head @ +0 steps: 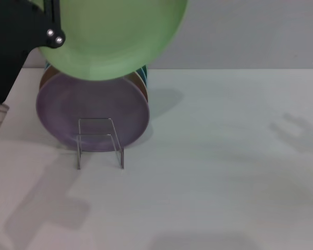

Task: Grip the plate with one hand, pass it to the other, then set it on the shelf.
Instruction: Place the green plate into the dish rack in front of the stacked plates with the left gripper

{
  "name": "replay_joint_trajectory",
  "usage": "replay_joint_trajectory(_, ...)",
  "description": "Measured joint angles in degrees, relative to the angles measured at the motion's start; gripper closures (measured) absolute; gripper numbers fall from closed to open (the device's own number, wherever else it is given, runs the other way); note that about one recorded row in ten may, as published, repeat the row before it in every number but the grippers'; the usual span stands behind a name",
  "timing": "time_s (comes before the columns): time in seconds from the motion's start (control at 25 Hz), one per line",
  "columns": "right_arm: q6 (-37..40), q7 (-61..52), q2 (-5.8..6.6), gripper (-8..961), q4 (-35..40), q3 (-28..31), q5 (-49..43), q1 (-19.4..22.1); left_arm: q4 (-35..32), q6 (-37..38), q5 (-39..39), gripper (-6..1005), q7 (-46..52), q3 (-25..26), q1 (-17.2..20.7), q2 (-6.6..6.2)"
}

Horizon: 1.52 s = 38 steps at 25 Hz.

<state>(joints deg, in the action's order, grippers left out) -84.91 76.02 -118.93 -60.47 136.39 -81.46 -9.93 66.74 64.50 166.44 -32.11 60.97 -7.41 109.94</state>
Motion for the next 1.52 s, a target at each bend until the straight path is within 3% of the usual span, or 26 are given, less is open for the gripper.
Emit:
replay_joint_trajectory(0.24,0.01,0.08,0.01,206,0.45,-0.14,-0.27,-0.02,-3.83,1.16,-0.43,952,2.49,0.31,0.36,0.33)
replay_joint_trajectory(0.28,0.01,0.09,0.01,206,0.66,-0.13,-0.28,-0.05,-6.39,1.54,-0.63,952,4.23,1.48,0.45,1.77)
replay_joint_trajectory(0.32,0.01,0.09,0.01,206,0.66,-0.13,-0.28,-0.05,-6.39,1.54,-0.63,952,4.23,1.48,0.45,1.77)
replay_joint_trajectory(0.36,0.02,0.1,0.02,207,0.7,-0.1,-0.32,-0.07,-7.51,1.92,-0.75,952,7.09,2.52,0.78,2.85)
replay_joint_trajectory(0.4,0.02,0.1,0.02,207,0.7,-0.1,-0.32,-0.07,-7.51,1.92,-0.75,952,7.09,2.52,0.78,2.85)
replay_joint_trajectory(0.44,0.01,0.1,0.02,207,0.7,-0.13,-0.34,-0.1,-8.78,3.25,-0.73,952,9.95,3.34,0.85,3.63)
replay_joint_trajectory(0.48,0.01,0.07,0.02,207,0.7,-0.26,-0.37,-0.25,-14.12,8.67,-0.71,952,16.78,5.33,-0.44,4.88)
replay_joint_trajectory(0.52,0.01,0.07,0.02,207,0.7,-0.26,-0.37,-0.25,-14.12,8.67,-0.71,952,16.78,5.33,-0.44,4.88)
replay_joint_trajectory(0.6,0.03,-0.15,0.02,207,0.71,-0.3,-0.37,-0.47,-27.29,23.38,-0.73,952,27.88,8.36,-5.05,5.6)
replay_joint_trajectory(0.76,0.02,-0.36,0.02,207,0.68,-0.33,-0.37,-0.67,-35.61,31.01,-0.8,952,31.17,9.94,-7.54,5.67)
replay_joint_trajectory(0.92,0.02,-0.49,0.02,207,0.64,-0.35,-0.37,-0.78,-37.27,32.11,-0.81,952,31.27,9.93,-7.71,5.47)
replay_joint_trajectory(0.96,0.01,-0.54,0.02,207,0.6,-0.43,-0.37,-1.01,-40.51,33.27,-0.8,951,31.01,9.62,-8.62,4.78)
replay_joint_trajectory(1.04,0.0,-0.55,0.01,207,0.6,-0.5,-0.37,-1.13,-42.08,33.97,-0.8,951,30.7,9.6,-9.26,4.63)
replay_joint_trajectory(1.16,-0.21,-0.56,0.02,207,0.61,-1.06,-0.42,-1.39,-50.18,38.59,-0.79,951,28.34,9.31,-12.59,4.14)
replay_joint_trajectory(1.24,-0.29,-0.56,0.03,207,0.61,-1.3,-0.44,-1.41,-51.59,39.49,-0.79,951,28.08,9.09,-13.16,3.96)
replay_joint_trajectory(1.36,-0.82,-0.58,0.06,207,0.43,-1.74,-0.5,-1.4,-54.76,41.21,-0.8,951,27.27,7.34,-14.46,2.51)
replay_joint_trajectory(1.52,-1.61,-0.6,0.05,208,0.37,-1.75,-0.52,-1.27,-56.05,40.93,-0.81,951,23.69,5.52,-14.7,1.96)
